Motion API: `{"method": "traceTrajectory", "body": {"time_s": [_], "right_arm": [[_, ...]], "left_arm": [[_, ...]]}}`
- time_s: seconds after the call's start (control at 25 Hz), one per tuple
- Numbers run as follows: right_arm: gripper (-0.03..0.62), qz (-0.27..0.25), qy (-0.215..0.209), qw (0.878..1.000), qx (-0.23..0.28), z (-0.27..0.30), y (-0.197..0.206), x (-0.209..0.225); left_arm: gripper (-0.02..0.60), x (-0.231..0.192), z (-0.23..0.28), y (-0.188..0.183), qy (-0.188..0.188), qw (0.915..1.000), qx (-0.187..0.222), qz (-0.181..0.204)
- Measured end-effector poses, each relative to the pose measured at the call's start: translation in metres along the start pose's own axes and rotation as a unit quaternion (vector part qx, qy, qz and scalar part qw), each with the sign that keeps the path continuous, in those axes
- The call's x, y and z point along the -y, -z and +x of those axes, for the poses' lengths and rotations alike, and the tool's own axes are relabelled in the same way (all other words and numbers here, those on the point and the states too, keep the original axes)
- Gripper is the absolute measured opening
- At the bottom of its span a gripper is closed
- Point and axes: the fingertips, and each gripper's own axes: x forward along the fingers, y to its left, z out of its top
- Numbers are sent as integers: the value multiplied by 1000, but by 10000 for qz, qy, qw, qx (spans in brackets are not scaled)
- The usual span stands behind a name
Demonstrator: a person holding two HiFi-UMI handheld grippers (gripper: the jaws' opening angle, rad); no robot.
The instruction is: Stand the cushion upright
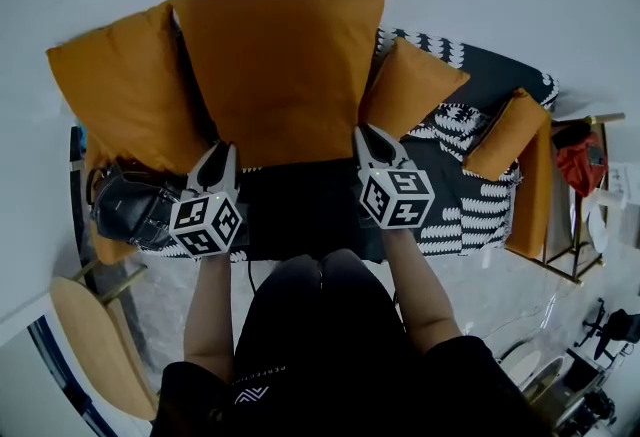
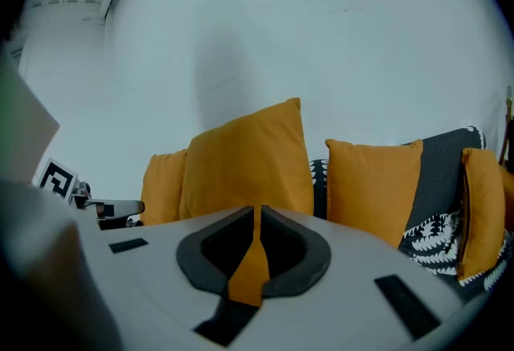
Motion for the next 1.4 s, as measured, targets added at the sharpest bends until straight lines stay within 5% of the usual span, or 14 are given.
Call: {"method": "traceTrajectory", "body": {"time_s": [1.4], "right_arm": [[-6,165,-96,9997,137,-45,-4,-26]], "left_arm": [[21,10,-43,-10,2,9997,-39,255]]}}
